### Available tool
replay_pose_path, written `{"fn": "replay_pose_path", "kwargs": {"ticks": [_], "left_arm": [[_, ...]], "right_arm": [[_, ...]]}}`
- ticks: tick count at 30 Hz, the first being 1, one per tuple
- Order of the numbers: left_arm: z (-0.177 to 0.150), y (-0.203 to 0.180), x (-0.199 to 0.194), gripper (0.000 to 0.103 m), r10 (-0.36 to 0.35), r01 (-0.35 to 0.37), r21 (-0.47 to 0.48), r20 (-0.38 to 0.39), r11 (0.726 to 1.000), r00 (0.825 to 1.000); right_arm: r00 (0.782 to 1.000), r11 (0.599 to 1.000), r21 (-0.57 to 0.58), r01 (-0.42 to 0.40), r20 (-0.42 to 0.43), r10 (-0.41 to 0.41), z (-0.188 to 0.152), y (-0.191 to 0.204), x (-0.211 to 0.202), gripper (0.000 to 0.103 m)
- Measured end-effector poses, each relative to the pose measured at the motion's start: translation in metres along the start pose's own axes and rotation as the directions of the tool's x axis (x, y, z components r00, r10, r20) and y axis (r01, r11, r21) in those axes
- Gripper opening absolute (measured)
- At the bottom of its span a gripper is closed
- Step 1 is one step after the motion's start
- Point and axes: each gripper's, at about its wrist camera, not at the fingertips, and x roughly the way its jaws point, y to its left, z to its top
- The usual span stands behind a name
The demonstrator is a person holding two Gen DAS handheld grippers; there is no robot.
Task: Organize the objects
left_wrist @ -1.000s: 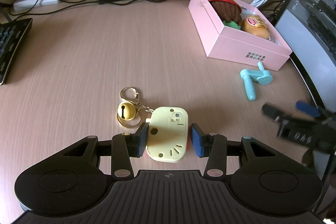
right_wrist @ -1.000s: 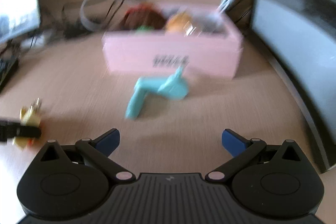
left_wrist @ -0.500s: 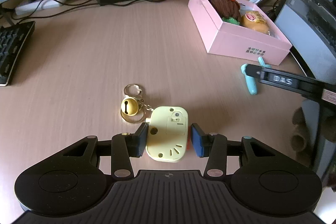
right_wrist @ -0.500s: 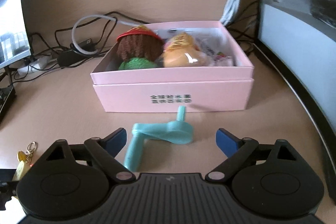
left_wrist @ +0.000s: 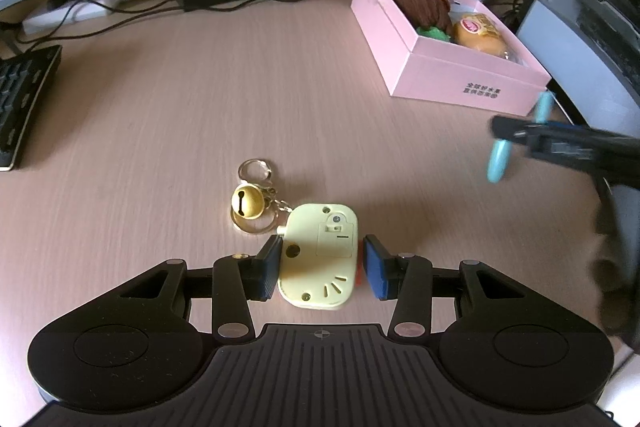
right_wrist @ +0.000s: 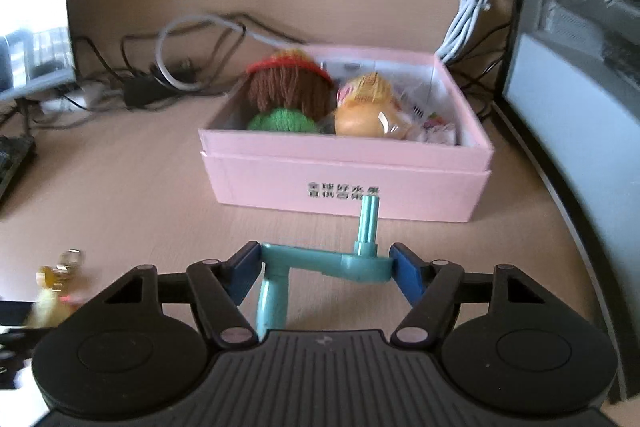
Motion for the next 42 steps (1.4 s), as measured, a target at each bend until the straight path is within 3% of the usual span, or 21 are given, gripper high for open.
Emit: {"fn": "replay_pose_path", "kwargs": {"ticks": [7,11,14,18,22,25,29,32,33,36,37,39,42], "left_arm": [[0.009,-0.005,-0.006,0.046,-0.052,0.051,0.066,0.009,0.997,0.999],[0.027,-0.009,-0.016,0.046,-0.148,0.148,0.066,-0.001,0.987,0.989],[0.054,-0.021,-0.033,0.046,-0.235,0.231,0.107,0.031,0.967,0.971],[0.105,-0.046,-0.057,0.046,-0.315,0.29,0.189,0.121,0.938,0.941],[0.164,-0.08,-0.064,0.046,-0.377,0.325,0.252,0.197,0.912,0.905],[0.201,-0.109,-0.051,0.046,-0.389,0.317,0.295,0.232,0.901,0.892],[0.237,-0.133,-0.018,0.047,-0.404,0.356,0.219,0.246,0.909,0.881],[0.249,-0.147,0.014,0.048,-0.46,0.428,0.174,0.25,0.887,0.852],[0.249,-0.152,0.027,0.048,-0.446,0.409,0.186,0.246,0.893,0.861],[0.239,-0.168,0.079,0.048,-0.331,0.299,0.2,0.152,0.933,0.932],[0.235,-0.168,0.091,0.048,-0.312,0.287,0.184,0.128,0.94,0.941],[0.227,-0.157,0.103,0.044,-0.318,0.305,0.117,0.128,0.945,0.939],[0.221,-0.134,0.1,0.044,-0.36,0.361,0.028,0.181,0.932,0.915]], "right_arm": [[0.998,1.0,0.001,0.017,0.069,-0.017,0.005,-0.013,-0.061,0.071],[0.995,0.999,0.003,0.046,0.086,-0.046,0.004,-0.022,-0.082,0.071],[0.994,0.997,-0.001,0.075,0.083,-0.075,-0.004,-0.027,-0.088,0.071],[0.993,0.996,0.011,0.094,0.072,-0.094,-0.016,-0.036,-0.092,0.071],[0.994,0.994,0.051,0.102,0.046,-0.104,-0.023,-0.047,-0.088,0.071],[0.992,0.992,0.06,0.114,0.046,-0.116,-0.026,-0.054,-0.09,0.071],[0.991,0.99,0.07,0.126,0.043,-0.13,-0.029,-0.064,-0.09,0.071],[0.99,0.989,0.07,0.133,0.029,-0.136,-0.03,-0.072,-0.087,0.071],[0.99,0.989,0.07,0.134,0.024,-0.136,-0.03,-0.074,-0.085,0.071],[0.993,0.991,0.063,0.12,0.011,-0.121,-0.029,-0.078,-0.08,0.071],[0.994,0.992,0.054,0.112,0.011,-0.113,-0.028,-0.078,-0.078,0.071],[0.995,0.994,0.033,0.102,0.018,-0.103,-0.024,-0.077,-0.076,0.071],[0.995,0.995,0.017,0.097,0.034,-0.097,-0.013,-0.077,-0.071,0.071]]}}
